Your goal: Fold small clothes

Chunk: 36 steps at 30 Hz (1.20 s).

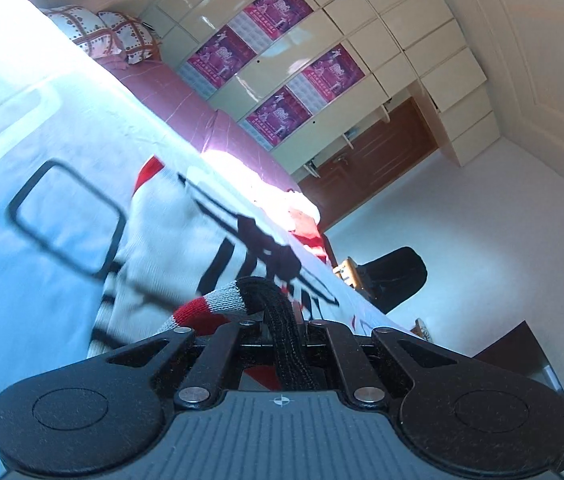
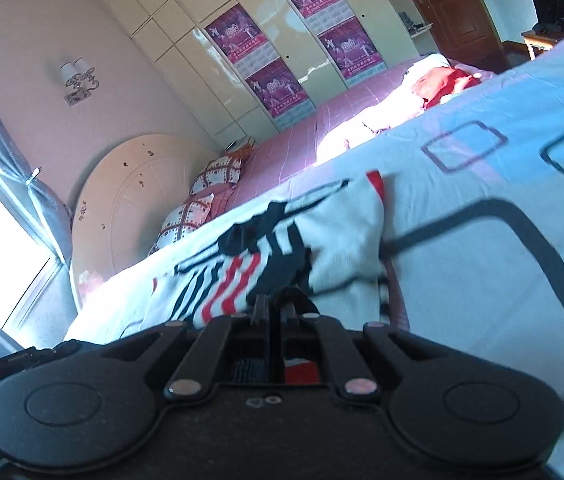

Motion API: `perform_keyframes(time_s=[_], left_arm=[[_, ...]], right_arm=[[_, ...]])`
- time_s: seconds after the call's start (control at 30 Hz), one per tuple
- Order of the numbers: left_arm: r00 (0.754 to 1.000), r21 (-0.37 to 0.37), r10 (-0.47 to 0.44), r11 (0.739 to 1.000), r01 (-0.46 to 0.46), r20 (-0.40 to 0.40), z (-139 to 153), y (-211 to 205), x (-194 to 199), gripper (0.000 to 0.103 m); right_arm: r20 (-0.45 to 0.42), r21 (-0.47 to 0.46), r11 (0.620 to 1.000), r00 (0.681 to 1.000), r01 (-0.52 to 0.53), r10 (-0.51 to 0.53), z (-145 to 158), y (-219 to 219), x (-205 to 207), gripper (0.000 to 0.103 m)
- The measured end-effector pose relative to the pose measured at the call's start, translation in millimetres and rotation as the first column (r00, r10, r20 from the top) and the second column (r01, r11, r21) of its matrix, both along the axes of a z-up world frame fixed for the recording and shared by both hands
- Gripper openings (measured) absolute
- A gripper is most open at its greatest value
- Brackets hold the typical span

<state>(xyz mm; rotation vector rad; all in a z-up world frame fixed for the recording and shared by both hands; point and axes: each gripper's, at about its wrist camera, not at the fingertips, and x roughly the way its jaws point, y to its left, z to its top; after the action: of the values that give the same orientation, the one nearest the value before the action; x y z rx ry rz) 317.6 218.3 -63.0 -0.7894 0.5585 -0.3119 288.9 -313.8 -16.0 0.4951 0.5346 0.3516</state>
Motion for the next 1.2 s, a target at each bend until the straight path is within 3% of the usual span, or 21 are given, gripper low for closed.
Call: perform_keyframes(time_s=[0.23,0.37,0.5,0.57,0.6,0.67,0.7,0.73,0.83,0.9,0.97,1.0,1.03,1.07,1.13,1.2], left_arm=[[0.999,0.031,-0.034,0.999,0.035,-0.022,-10.2,4.4,105.7,0.004],[0.998,0.034,-0.032,0.999,0.034,-0.054,-23.4,11.4,144.4,0.004],[0.988,0.059,-0.067,0.995,0.076,-0.142,-50.1,7.6,184.2,0.004],[0.979,0.068,-0.083,0.993,0.097,-0.188,-62.4,3.4,195.8,0.004],[0.976,0.076,-0.087,0.992,0.104,-0.198,-65.3,1.5,198.0,0.009],[0.978,0.076,-0.099,0.991,0.114,-0.183,-66.4,-0.2,196.5,0.016],[0.981,0.078,-0.101,0.990,0.115,-0.165,-64.1,0.1,194.5,0.028],[0.985,0.077,-0.097,0.991,0.109,-0.143,-61.0,1.5,191.7,0.045],[0.996,0.054,-0.059,0.997,0.063,-0.066,-50.8,15.0,186.2,0.071],[0.997,0.051,-0.069,0.996,0.071,-0.043,-42.0,23.9,180.7,0.072],[0.997,0.133,-0.075,0.988,0.077,-0.022,-33.1,31.4,172.5,0.072],[0.997,0.219,-0.071,0.973,0.072,-0.014,-27.8,32.6,168.8,0.071],[0.997,0.308,-0.075,0.948,0.073,-0.006,-23.9,30.6,165.4,0.071],[0.997,0.421,-0.077,0.905,0.069,0.001,-19.7,28.4,161.9,0.068],[0.992,0.588,-0.124,0.803,0.103,-0.004,-16.2,19.0,159.6,0.062],[0.981,0.689,-0.193,0.709,0.151,-0.016,-16.7,8.4,162.6,0.058]], right_arm=[[-0.052,0.039,0.999,0.998,0.023,-0.021,-15.6,2.8,107.3,0.005],[-0.108,0.054,0.998,0.994,0.033,-0.027,-35.8,8.5,156.4,0.005],[-0.173,0.071,0.995,0.983,0.069,-0.056,-58.8,11.5,195.0,0.006],[-0.201,0.067,0.994,0.977,0.083,-0.068,-65.8,13.1,206.0,0.015],[-0.198,0.080,0.992,0.977,0.094,-0.076,-66.4,11.8,207.1,0.015],[-0.172,0.108,0.986,0.979,0.126,-0.106,-62.6,6.8,202.7,0.030],[-0.148,0.123,0.982,0.981,0.143,-0.124,-59.6,2.2,199.7,0.041],[-0.133,0.136,0.980,0.983,0.145,-0.127,-57.8,-1.5,196.6,0.044],[-0.136,0.148,0.983,0.987,0.107,-0.087,-53.9,-7.0,188.6,0.041],[-0.122,0.111,0.992,0.991,0.066,-0.052,-49.9,-3.8,177.8,0.040],[-0.108,0.035,0.999,0.994,0.035,-0.031,-44.5,-0.7,169.8,0.035],[-0.091,-0.053,0.997,0.994,0.051,-0.056,-41.9,3.1,166.1,0.025],[-0.070,-0.157,0.984,0.993,0.078,-0.090,-39.2,7.9,163.9,0.023],[-0.044,-0.234,0.968,0.994,0.089,-0.102,-38.5,11.3,162.2,0.023],[-0.005,-0.331,0.940,0.996,0.085,-0.092,-39.6,18.7,164.0,0.034],[-0.003,-0.381,0.924,0.999,0.034,-0.039,-42.9,25.7,170.8,0.033]])
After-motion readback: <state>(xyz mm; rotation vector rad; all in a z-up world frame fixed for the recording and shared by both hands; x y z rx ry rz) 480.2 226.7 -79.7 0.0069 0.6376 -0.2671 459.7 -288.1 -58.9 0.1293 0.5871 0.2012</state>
